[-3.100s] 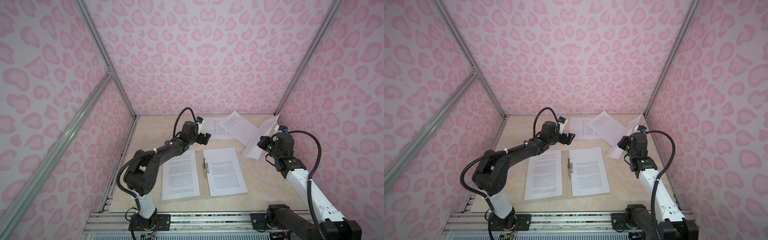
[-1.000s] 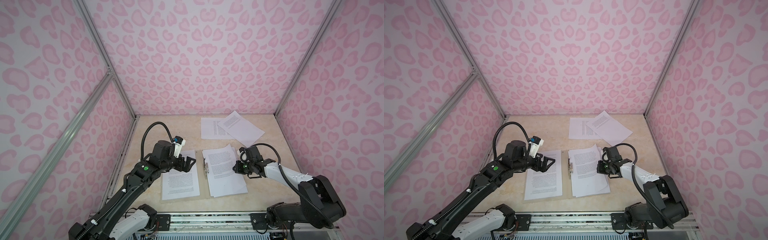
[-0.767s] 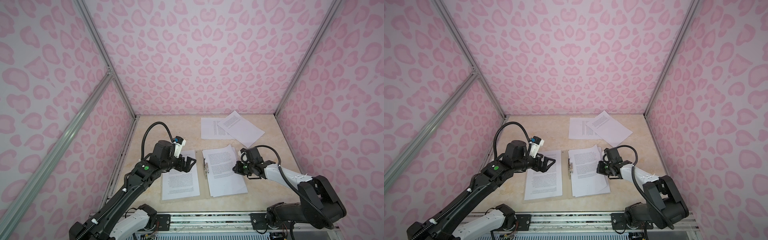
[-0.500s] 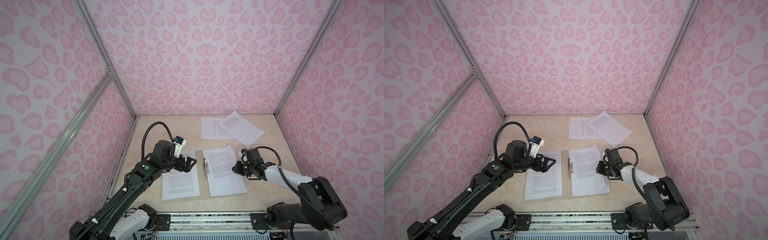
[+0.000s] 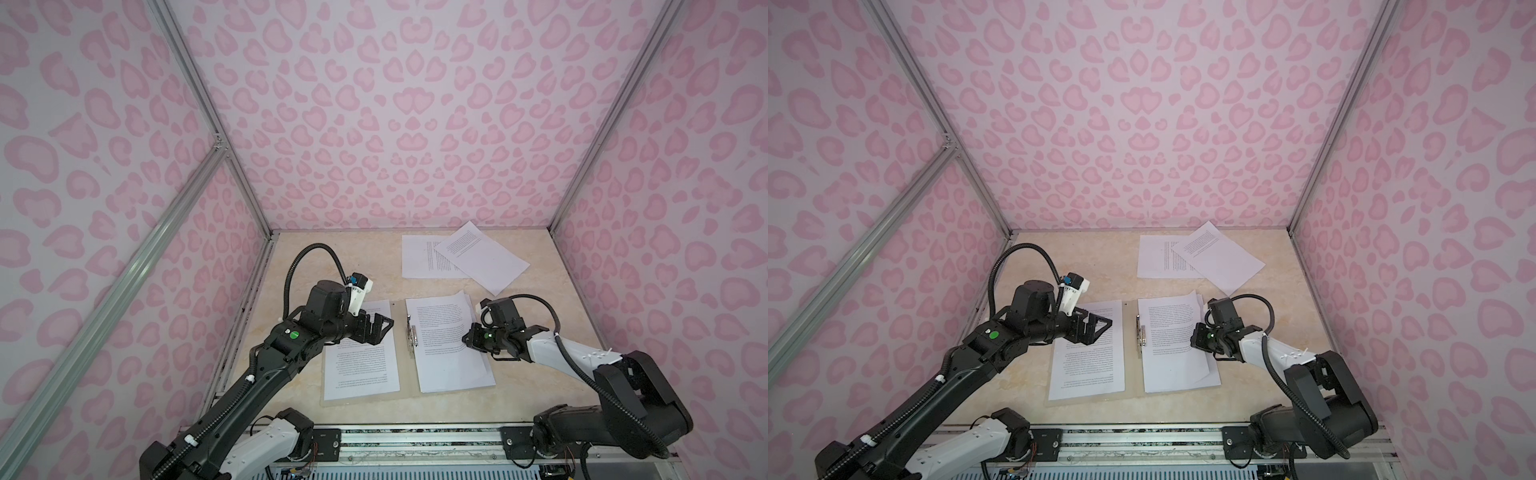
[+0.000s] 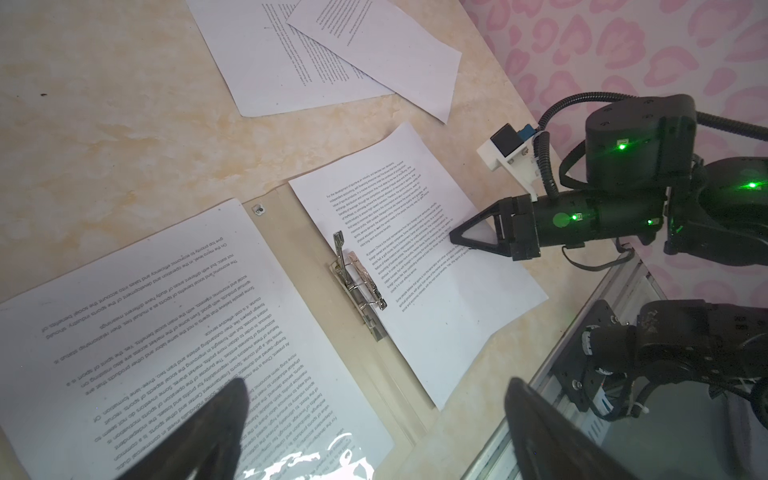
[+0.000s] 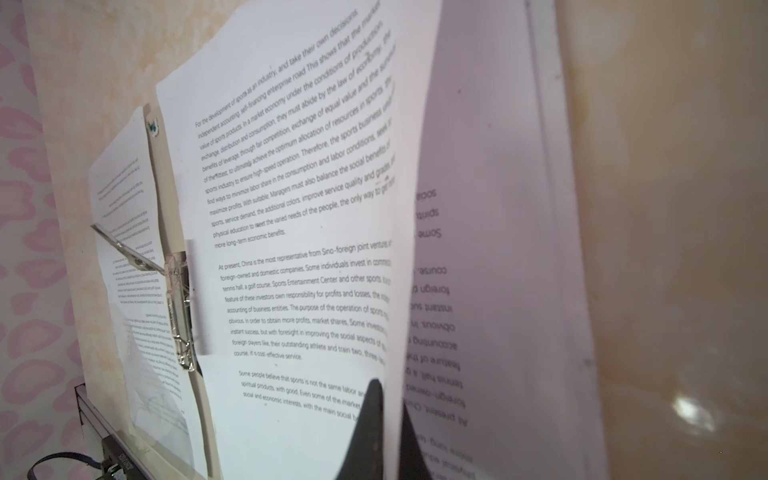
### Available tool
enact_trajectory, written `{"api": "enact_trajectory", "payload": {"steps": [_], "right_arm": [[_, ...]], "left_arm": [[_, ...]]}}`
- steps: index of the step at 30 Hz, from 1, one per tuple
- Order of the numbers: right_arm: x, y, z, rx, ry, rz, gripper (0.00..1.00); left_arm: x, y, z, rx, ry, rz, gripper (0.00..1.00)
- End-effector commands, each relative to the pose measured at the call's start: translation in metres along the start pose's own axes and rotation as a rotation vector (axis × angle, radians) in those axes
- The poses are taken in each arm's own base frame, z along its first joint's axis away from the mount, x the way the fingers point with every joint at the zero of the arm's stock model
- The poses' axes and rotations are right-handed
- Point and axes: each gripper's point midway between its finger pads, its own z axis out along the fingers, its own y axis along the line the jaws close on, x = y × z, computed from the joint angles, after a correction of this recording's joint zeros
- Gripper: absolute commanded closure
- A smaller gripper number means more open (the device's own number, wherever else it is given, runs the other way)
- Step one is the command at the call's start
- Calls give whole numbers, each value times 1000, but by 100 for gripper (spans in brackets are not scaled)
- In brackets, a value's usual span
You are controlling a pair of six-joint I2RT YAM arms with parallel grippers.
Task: Put the files into the folder
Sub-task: 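Hold the text sheet flat on the folder with the right gripper, then release the sheet with the right gripper while the left gripper reaches toward loose sheets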
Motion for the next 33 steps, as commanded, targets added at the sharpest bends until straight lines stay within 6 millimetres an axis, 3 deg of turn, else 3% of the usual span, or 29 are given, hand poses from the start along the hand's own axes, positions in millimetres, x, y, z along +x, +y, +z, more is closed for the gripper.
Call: {"api": "enact_trajectory", "payload": {"steps": [1,7,10,13,15,19,22,28,33], "right_arm": [[0,1,3,-2,4,-19,100],[1,2,3,-2,6,-21,98],[-1,0,0,12,-10,-24,83],[-8,-7,-10,74,-51,-28,57],[-15,-22,-21,168,-90,-18,38],[-35,-54,-48,356,-178,23,17],[-64,-59,-66,373,-278,39,11],[-156,-65,-86,393,-460,30,10],[-224,-72,-51,380,-400,10,15]], "left_arm": [[-3,-2,0,9,-10,6,3],[-2,-1,1,5,-8,4,3],[-2,-1,1,4,-9,5,3],[-2,0,1,2,-9,5,3],[-2,0,1,0,-8,5,3],[-2,1,0,-7,-10,4,3],[-2,2,0,-13,-13,2,3],[-5,4,0,-25,-14,-6,3],[-4,5,-1,-34,-16,-6,3]]}}
